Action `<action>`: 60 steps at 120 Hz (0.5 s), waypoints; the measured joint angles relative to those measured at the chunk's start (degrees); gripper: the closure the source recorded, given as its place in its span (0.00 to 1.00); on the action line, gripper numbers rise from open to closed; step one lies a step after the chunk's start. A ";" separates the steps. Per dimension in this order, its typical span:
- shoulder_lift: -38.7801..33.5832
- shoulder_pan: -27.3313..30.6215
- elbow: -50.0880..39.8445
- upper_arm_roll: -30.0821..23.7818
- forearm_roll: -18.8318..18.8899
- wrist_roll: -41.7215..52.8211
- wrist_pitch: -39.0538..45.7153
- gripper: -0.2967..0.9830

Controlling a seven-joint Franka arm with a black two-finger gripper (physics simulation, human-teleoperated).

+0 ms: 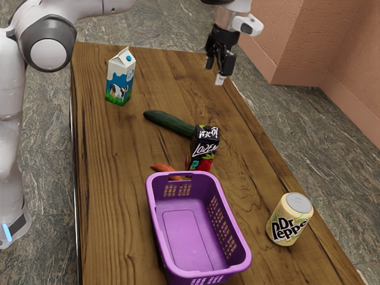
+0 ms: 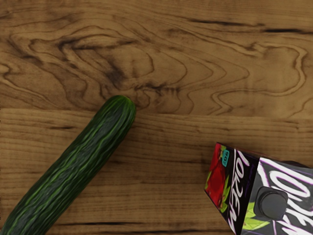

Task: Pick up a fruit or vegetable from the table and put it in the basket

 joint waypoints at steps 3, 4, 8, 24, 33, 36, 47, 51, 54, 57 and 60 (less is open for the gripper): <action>0.00 0.00 0.00 0.00 0.00 0.10 0.51 0.23; 0.00 0.01 0.00 0.00 0.00 0.14 0.67 0.23; 0.00 0.04 0.00 -0.02 0.00 0.26 1.24 0.23; 0.00 0.01 0.00 -0.01 -0.02 0.71 2.78 0.23; 0.12 0.12 0.04 0.06 -0.16 0.92 3.28 0.23; 0.14 0.22 0.52 -0.11 -0.17 0.98 3.40 0.23; 0.41 -0.35 1.82 -0.55 -0.14 1.18 3.67 0.23; 0.85 -0.57 1.93 -0.63 -0.15 1.25 3.76 0.23; 1.29 -0.63 1.93 -0.67 -0.17 1.30 3.82 0.23; 1.64 -0.63 1.93 -0.68 -0.17 1.35 3.87 0.23; 1.90 -0.57 1.93 -0.64 -0.17 1.40 3.91 0.23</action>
